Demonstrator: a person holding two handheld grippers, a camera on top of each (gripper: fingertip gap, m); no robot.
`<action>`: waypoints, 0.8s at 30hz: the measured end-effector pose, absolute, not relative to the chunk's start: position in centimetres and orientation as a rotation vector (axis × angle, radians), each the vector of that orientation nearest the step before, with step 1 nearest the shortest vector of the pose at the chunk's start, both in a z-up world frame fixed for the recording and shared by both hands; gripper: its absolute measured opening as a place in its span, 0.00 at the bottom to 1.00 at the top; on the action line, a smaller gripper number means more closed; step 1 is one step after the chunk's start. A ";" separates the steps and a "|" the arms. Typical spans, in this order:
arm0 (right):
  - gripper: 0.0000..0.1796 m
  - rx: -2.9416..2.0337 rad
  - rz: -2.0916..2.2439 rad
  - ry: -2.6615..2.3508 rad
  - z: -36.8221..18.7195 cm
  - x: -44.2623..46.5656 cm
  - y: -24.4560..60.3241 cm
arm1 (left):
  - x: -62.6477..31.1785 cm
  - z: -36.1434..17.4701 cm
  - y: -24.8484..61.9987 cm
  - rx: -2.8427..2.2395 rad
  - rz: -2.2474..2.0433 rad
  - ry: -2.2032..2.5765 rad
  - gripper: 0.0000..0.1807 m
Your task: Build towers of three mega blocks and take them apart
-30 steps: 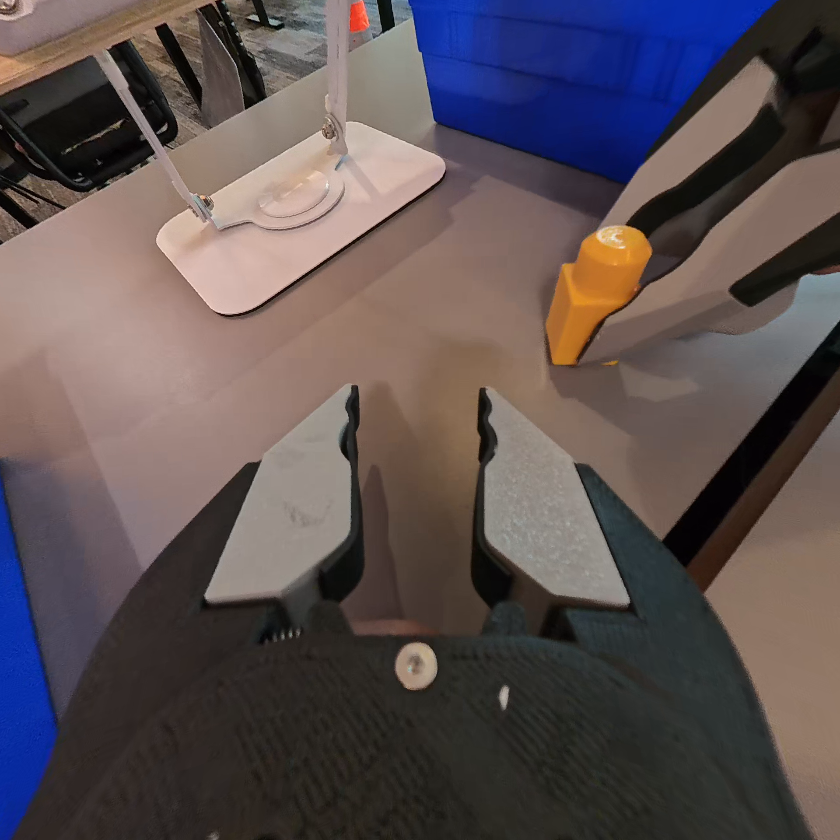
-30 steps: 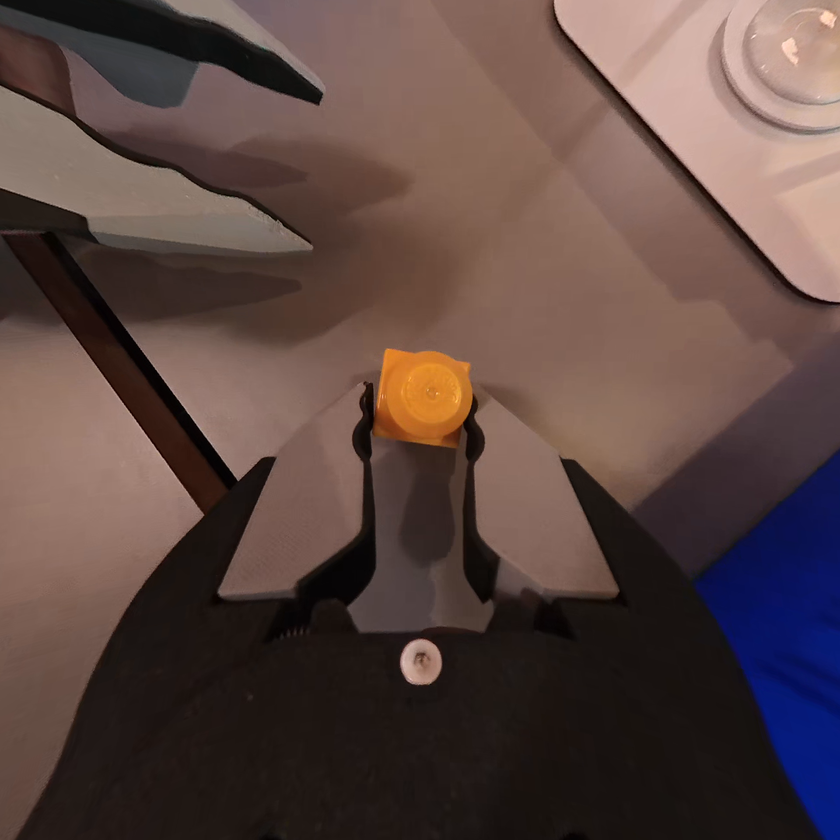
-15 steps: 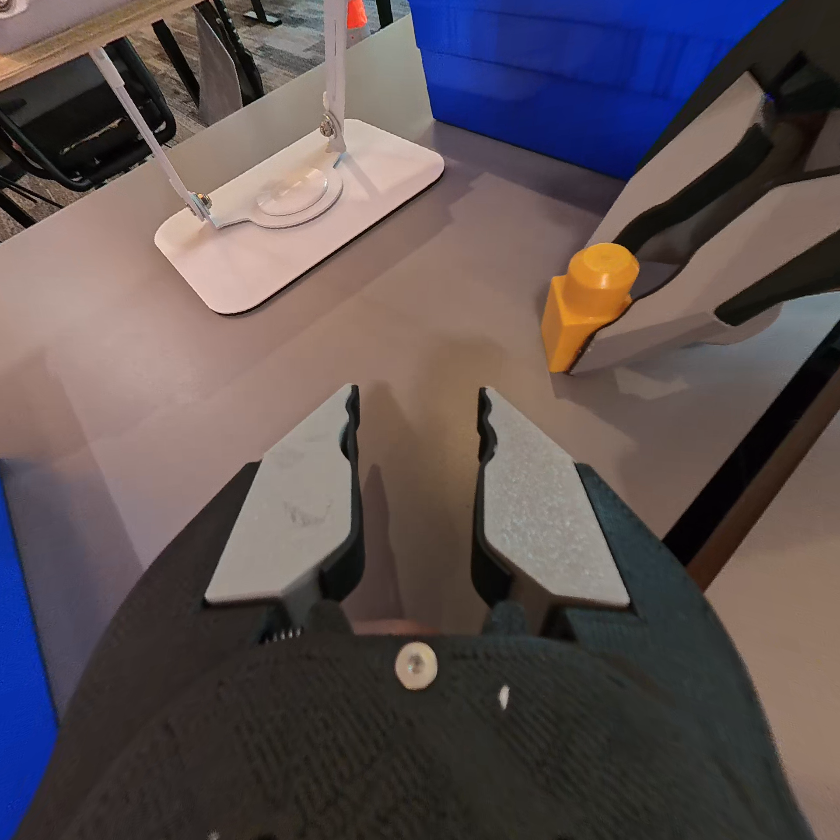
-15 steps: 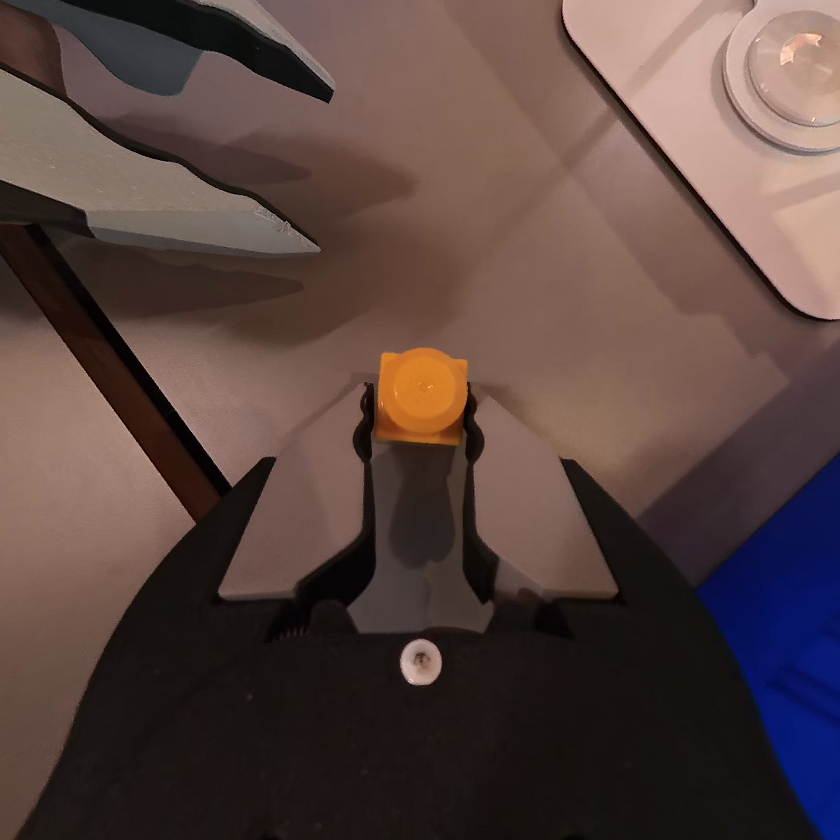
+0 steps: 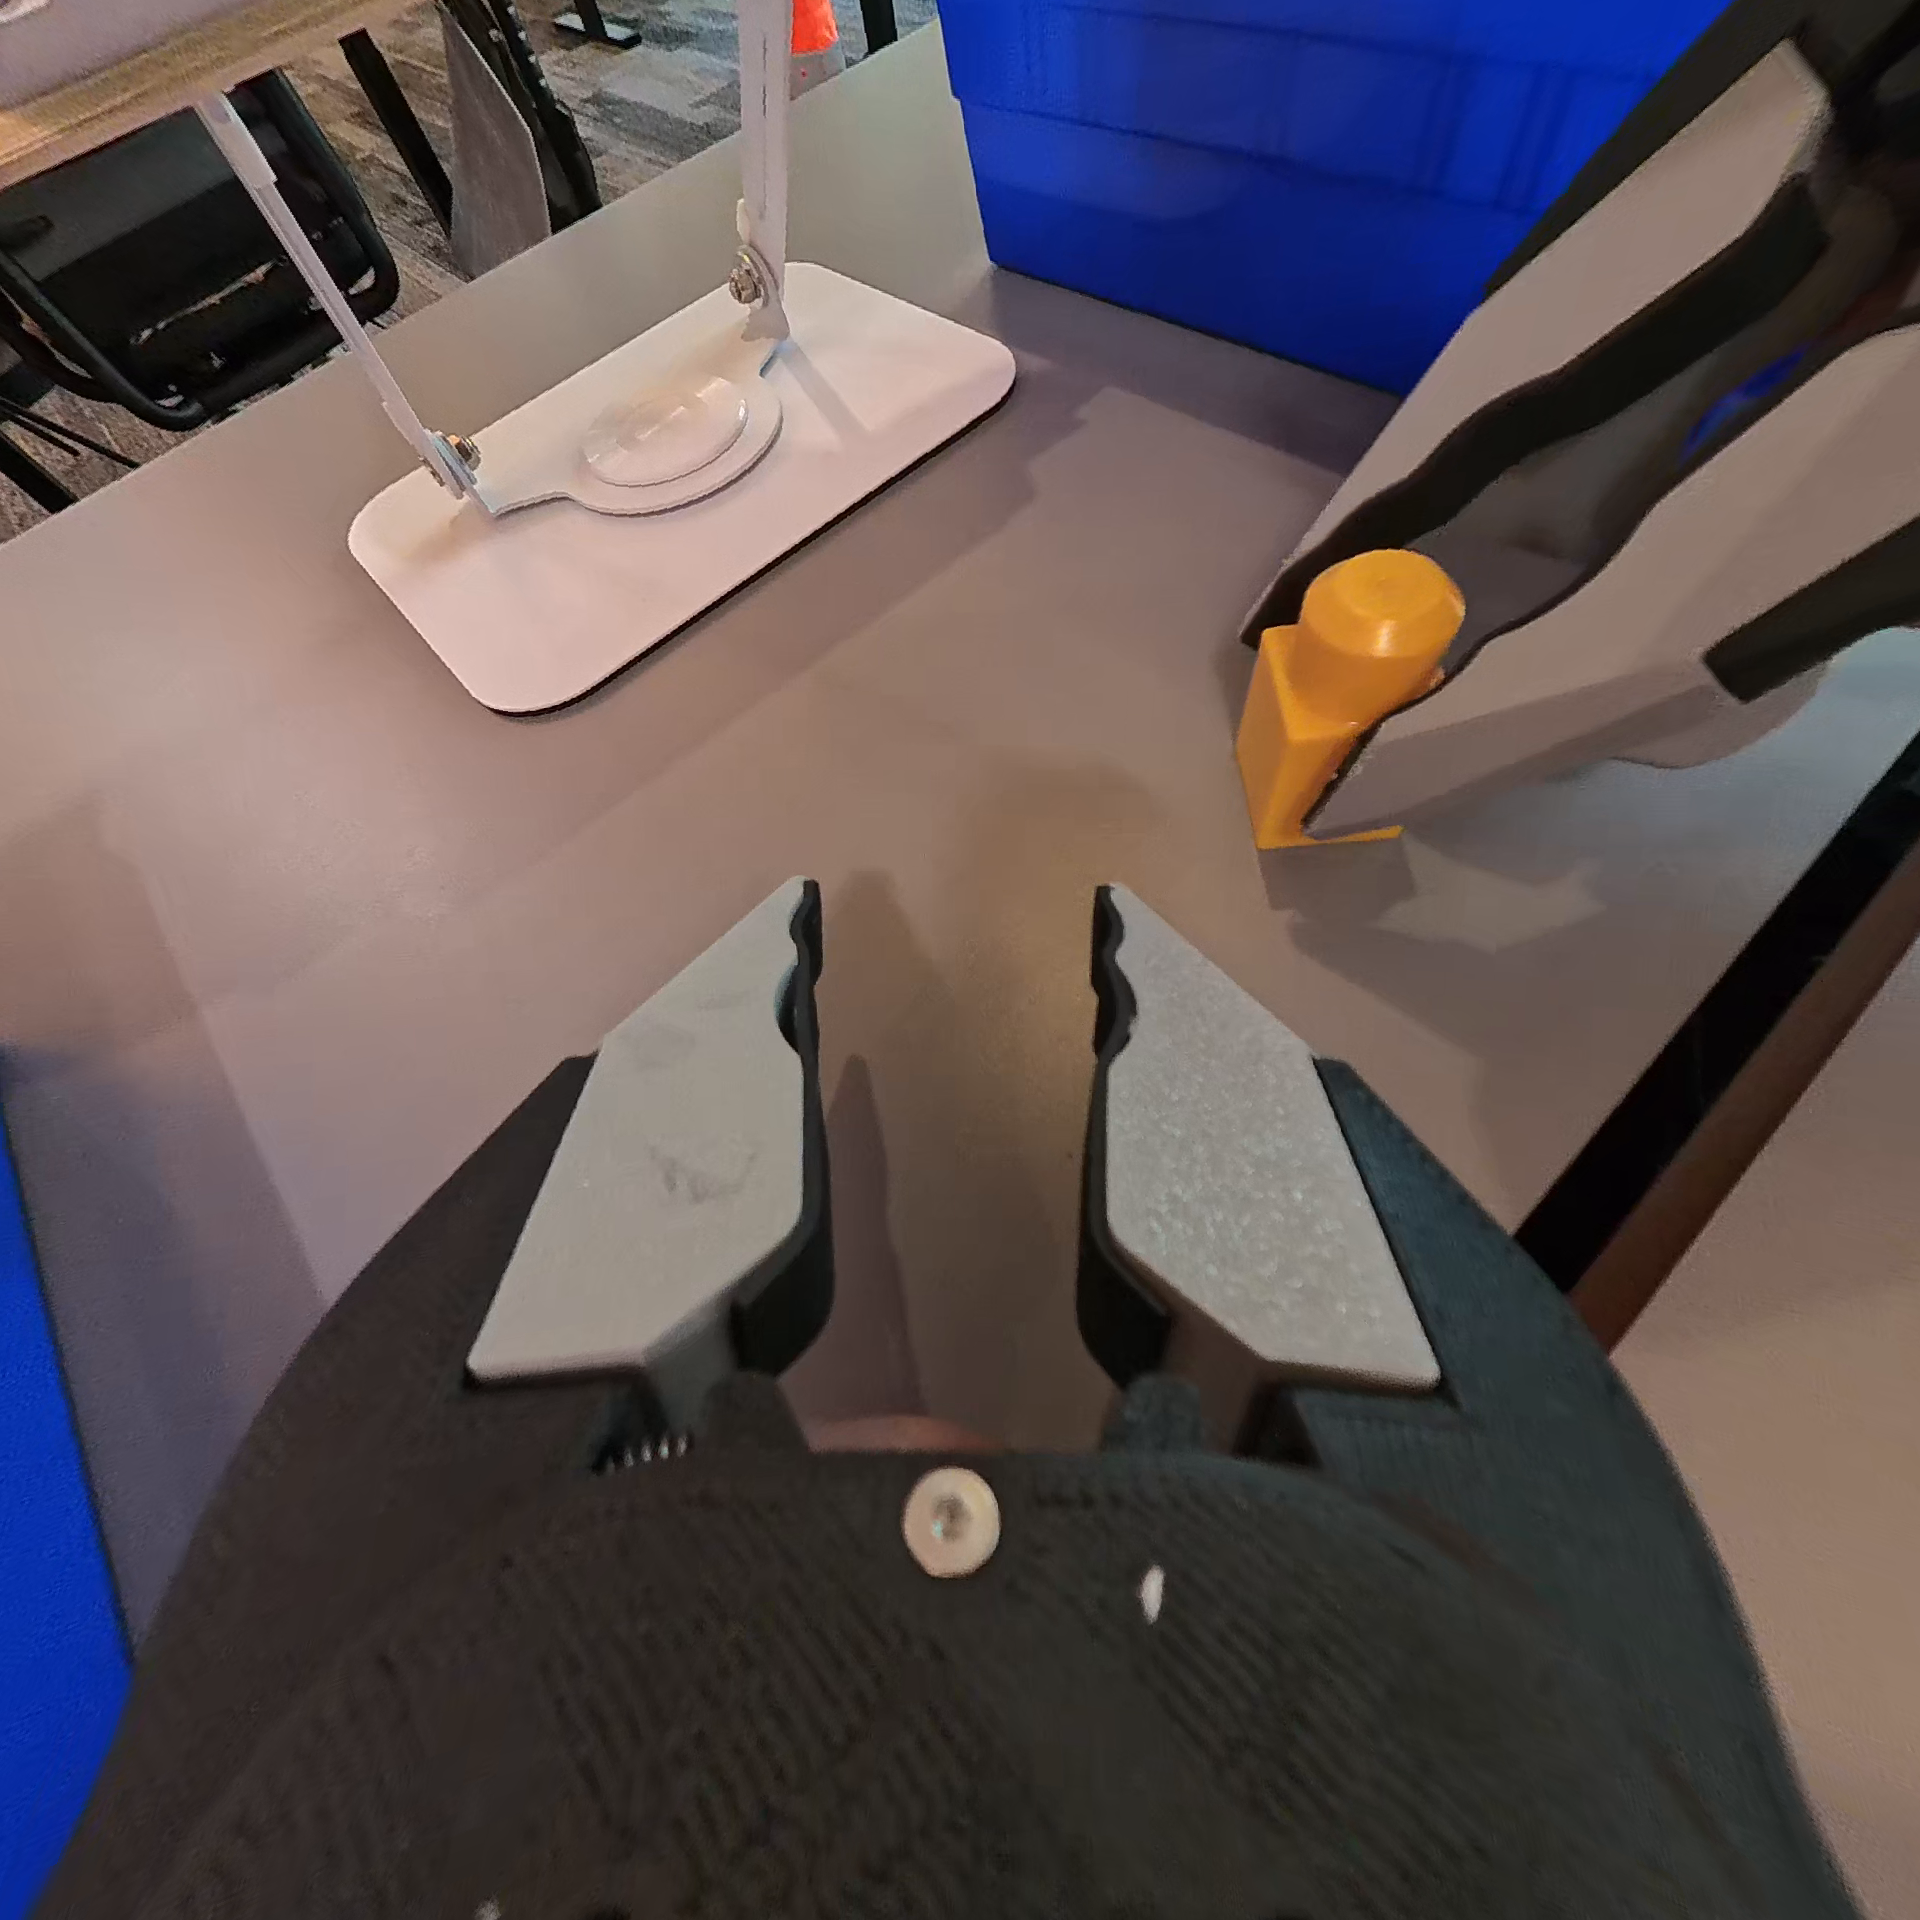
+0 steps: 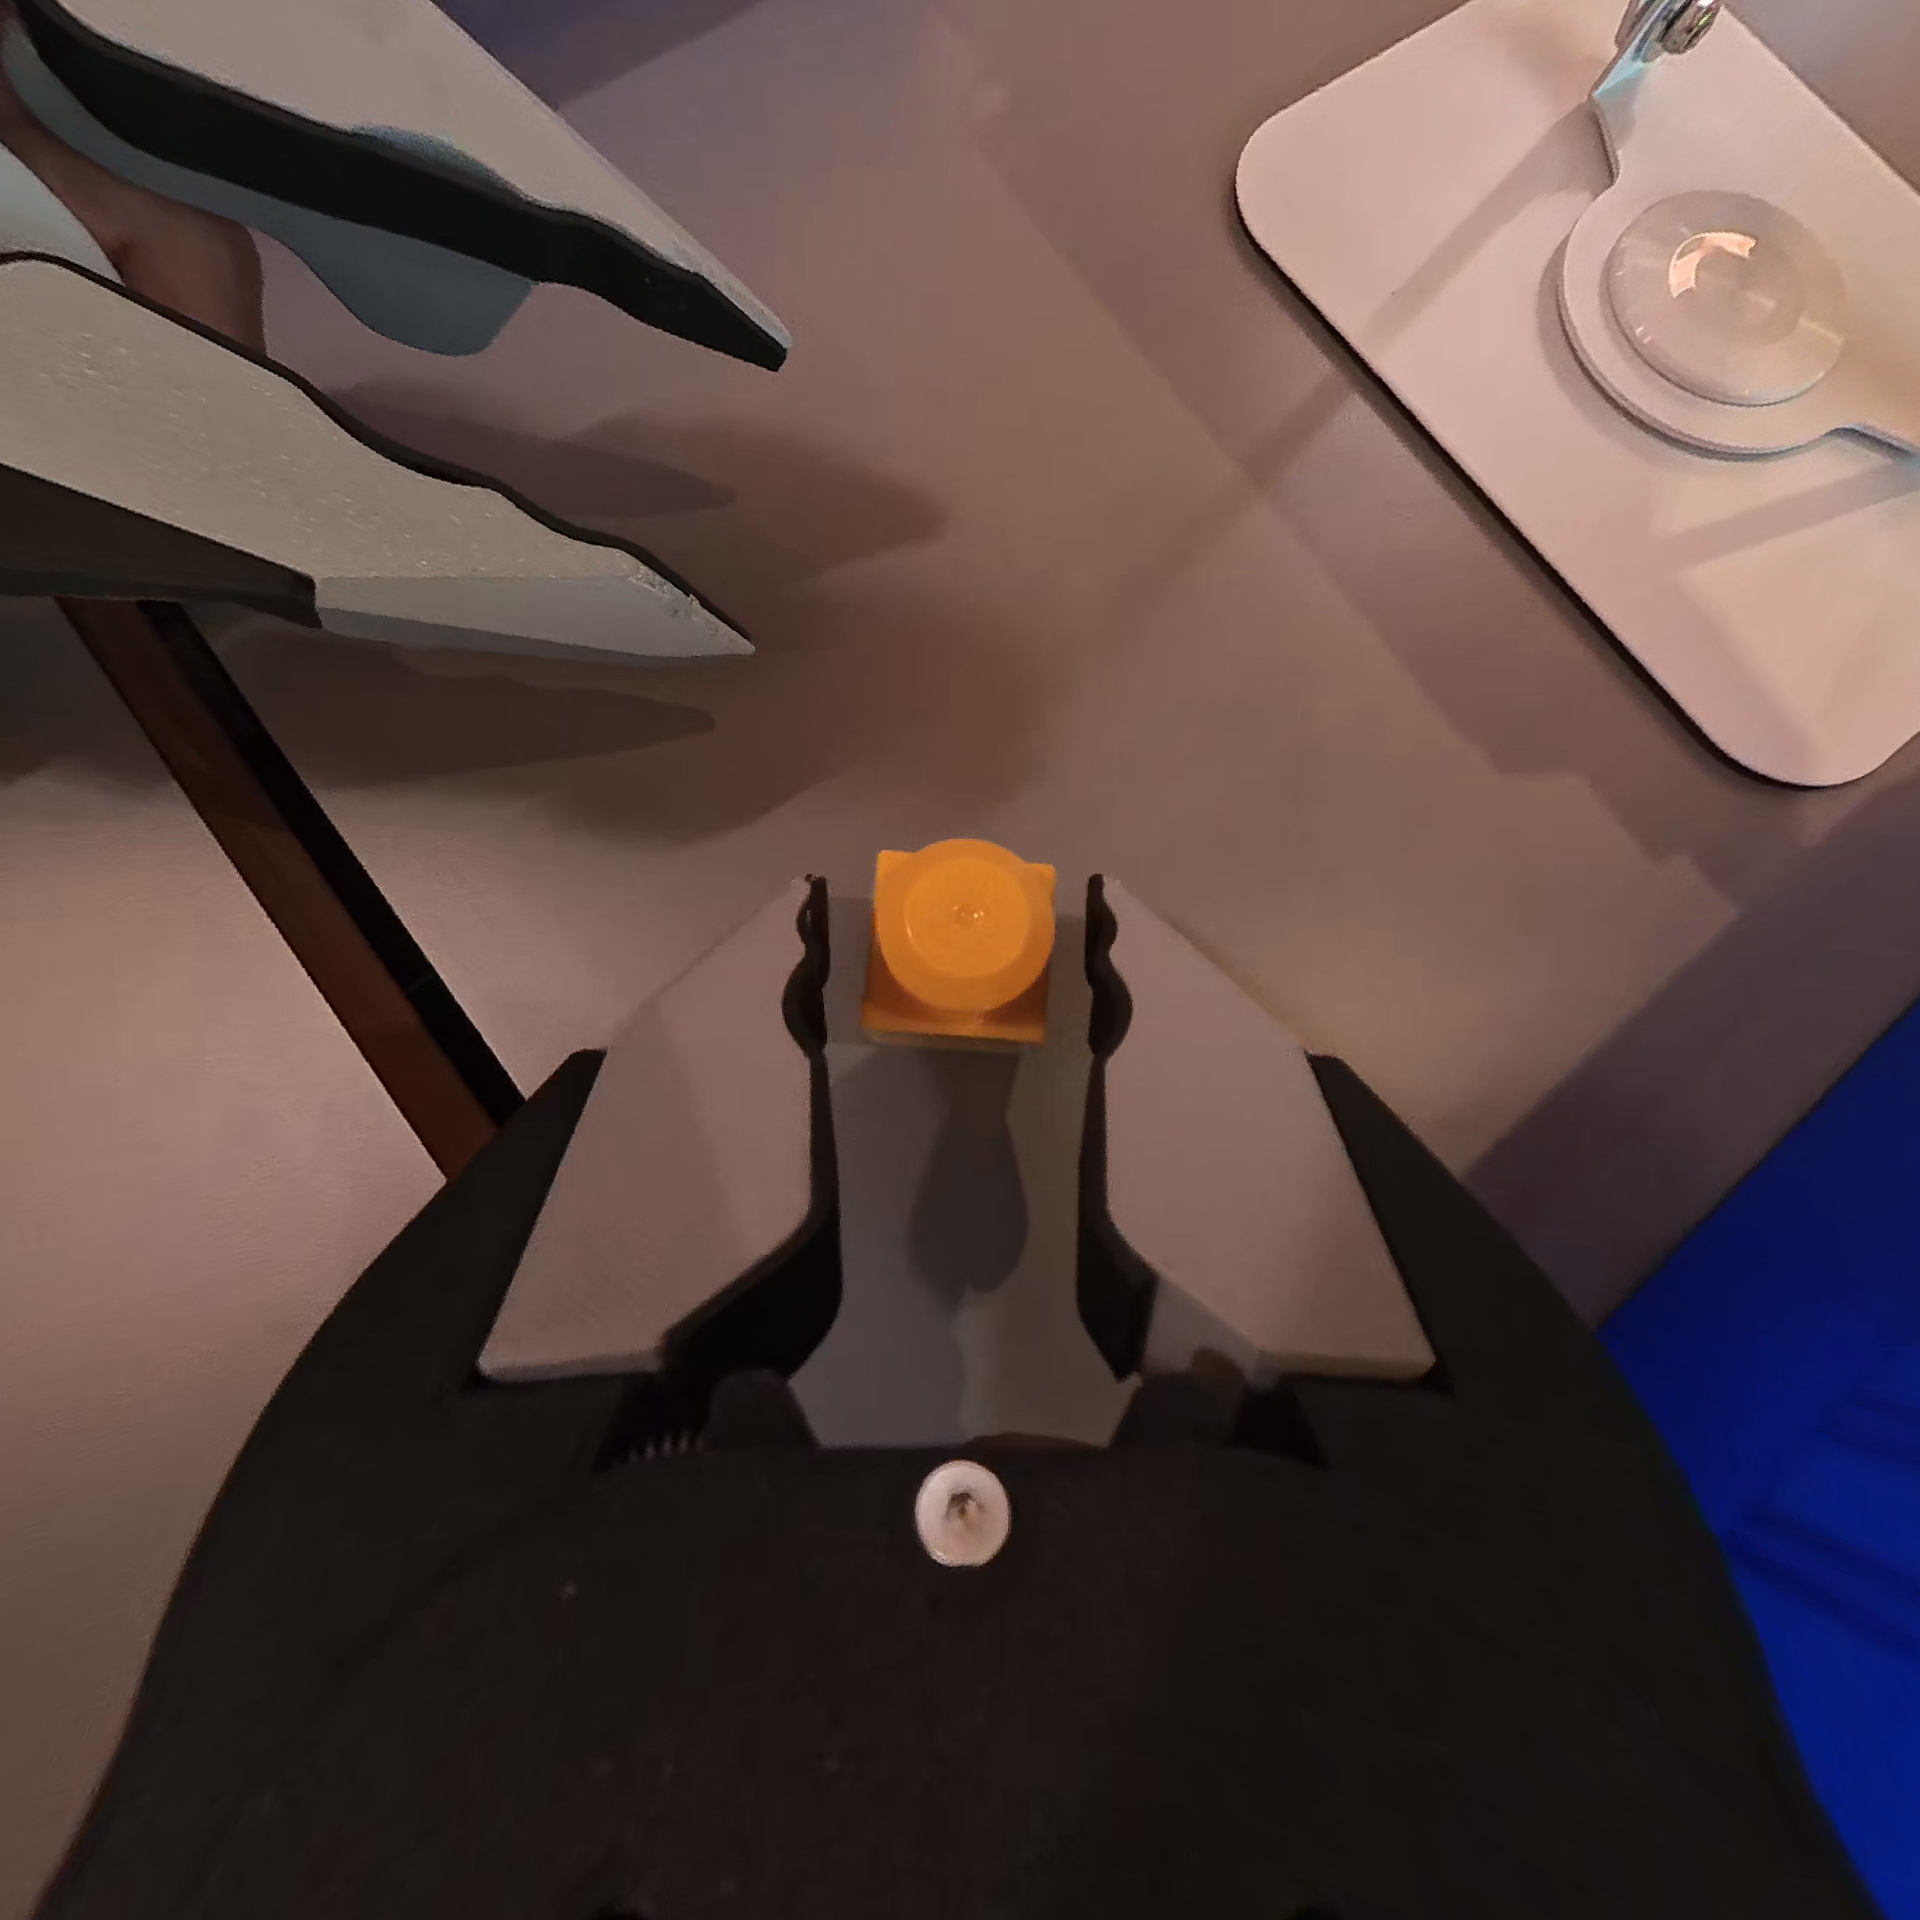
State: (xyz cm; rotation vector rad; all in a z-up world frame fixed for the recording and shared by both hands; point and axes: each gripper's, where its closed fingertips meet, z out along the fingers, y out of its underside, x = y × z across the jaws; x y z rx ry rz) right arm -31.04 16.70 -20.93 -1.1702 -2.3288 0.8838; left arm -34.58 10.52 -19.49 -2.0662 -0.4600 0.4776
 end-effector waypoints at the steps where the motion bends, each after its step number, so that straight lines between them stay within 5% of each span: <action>1: 0.27 -1.168 0.889 -2.325 -20.8 -31.1 16.7 | -34.6 -19.5 10.5 -2.067 0.477 -0.460 0.28; 16: 0.29 -1.082 1.072 -2.063 -15.5 -32.2 17.2 | -34.6 -19.5 10.5 -2.069 0.476 -0.461 0.28; 17: 0.25 -1.068 1.086 -2.040 -15.0 -32.2 17.3 | -34.6 -19.5 10.5 -2.068 0.476 -0.461 0.28; 19: 0.00 -1.015 1.120 -2.035 -14.2 -31.8 17.0 | -34.6 -19.5 10.5 -2.067 0.477 -0.463 0.28; 24: 0.01 -1.001 1.121 -1.972 -13.3 -32.0 17.5 | -34.6 -19.5 10.5 -2.065 0.476 -0.465 0.28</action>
